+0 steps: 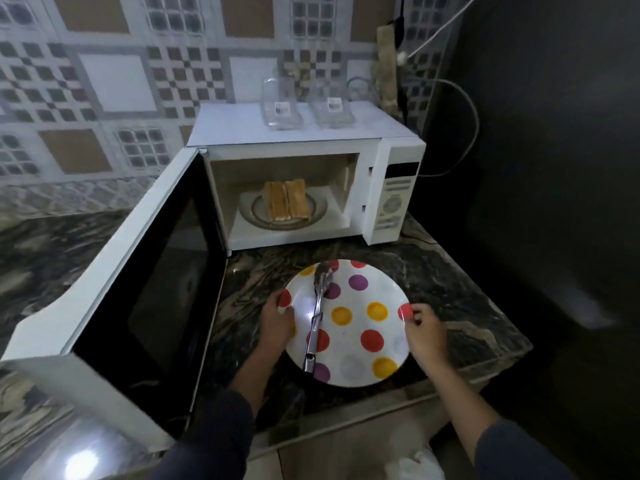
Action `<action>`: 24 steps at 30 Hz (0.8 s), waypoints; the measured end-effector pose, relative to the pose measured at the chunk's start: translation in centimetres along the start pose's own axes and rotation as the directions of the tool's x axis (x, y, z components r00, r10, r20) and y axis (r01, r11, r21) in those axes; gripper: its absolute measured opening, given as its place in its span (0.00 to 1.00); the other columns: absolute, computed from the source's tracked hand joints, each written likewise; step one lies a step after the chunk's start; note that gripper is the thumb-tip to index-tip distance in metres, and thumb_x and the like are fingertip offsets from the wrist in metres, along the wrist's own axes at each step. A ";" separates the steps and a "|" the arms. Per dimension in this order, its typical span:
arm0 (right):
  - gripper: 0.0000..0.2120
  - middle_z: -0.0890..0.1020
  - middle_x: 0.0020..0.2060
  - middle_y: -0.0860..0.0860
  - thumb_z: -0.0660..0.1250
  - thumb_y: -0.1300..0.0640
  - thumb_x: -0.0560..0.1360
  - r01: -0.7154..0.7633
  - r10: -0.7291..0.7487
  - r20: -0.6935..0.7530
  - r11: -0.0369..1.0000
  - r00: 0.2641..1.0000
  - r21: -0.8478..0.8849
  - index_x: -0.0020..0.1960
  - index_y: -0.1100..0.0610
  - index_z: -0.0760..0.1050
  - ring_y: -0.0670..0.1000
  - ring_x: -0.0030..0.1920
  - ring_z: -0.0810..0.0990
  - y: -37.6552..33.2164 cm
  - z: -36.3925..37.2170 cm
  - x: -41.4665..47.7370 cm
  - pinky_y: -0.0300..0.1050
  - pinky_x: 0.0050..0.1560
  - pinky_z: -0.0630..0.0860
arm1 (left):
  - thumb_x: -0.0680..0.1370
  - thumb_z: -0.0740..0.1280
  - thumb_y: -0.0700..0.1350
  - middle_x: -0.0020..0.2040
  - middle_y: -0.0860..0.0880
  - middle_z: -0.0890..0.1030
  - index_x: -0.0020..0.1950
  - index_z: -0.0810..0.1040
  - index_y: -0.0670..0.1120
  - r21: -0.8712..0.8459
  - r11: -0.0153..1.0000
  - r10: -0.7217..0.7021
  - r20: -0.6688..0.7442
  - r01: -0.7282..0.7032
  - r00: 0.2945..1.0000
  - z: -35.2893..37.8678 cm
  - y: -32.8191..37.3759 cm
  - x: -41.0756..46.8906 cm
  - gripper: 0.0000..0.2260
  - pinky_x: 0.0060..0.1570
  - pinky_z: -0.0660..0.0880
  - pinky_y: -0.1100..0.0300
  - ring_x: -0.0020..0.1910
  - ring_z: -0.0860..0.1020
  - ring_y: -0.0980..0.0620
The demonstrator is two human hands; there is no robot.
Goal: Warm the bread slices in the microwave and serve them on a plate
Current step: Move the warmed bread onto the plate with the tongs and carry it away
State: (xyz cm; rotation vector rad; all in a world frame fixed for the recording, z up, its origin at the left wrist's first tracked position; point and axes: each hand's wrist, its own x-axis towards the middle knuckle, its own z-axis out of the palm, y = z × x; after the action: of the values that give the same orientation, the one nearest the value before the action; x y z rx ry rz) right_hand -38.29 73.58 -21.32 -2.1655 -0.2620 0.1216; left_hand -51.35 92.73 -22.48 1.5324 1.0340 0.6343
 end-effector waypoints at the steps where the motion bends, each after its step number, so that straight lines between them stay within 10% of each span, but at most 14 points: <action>1: 0.07 0.81 0.43 0.59 0.63 0.60 0.77 0.010 -0.010 0.010 1.000 1.000 -0.015 0.50 0.64 0.75 0.60 0.47 0.79 -0.2 0.9 1.0 0.44 0.40 0.67 | 0.75 0.60 0.32 0.57 0.41 0.78 0.63 0.72 0.38 0.024 1.000 -0.005 -0.015 0.006 1.000 -0.2 -0.1 0.8 0.17 0.55 0.71 0.57 0.56 0.76 0.43; 11: 0.04 0.80 0.43 0.57 0.62 0.65 0.74 0.046 -0.020 0.230 0.993 0.973 -0.108 0.42 0.58 0.74 0.56 0.44 0.77 -1.7 6.4 8.0 0.45 0.42 0.71 | 0.69 0.67 0.28 0.39 0.42 0.79 0.43 0.80 0.40 0.160 0.987 0.017 -0.132 0.005 0.991 -1.5 -1.5 5.1 0.09 0.43 0.73 0.57 0.39 0.75 0.49; 24: 0.03 0.69 0.52 0.55 0.67 0.61 0.73 0.238 -0.127 0.353 0.926 0.927 -0.292 0.42 0.62 0.75 0.55 0.49 0.73 -3.3 6.6 12.1 0.44 0.49 0.70 | 0.74 0.61 0.29 0.60 0.35 0.69 0.59 0.75 0.32 0.331 0.942 0.019 -0.222 0.057 0.975 0.5 -0.9 4.8 0.14 0.52 0.57 0.75 0.57 0.72 0.39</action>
State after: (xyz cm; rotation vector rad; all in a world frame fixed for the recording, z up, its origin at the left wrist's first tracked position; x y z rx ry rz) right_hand -28.19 83.48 -22.20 -2.4328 -0.7238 0.3554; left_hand -48.94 96.68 -24.09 1.7712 1.3824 0.6505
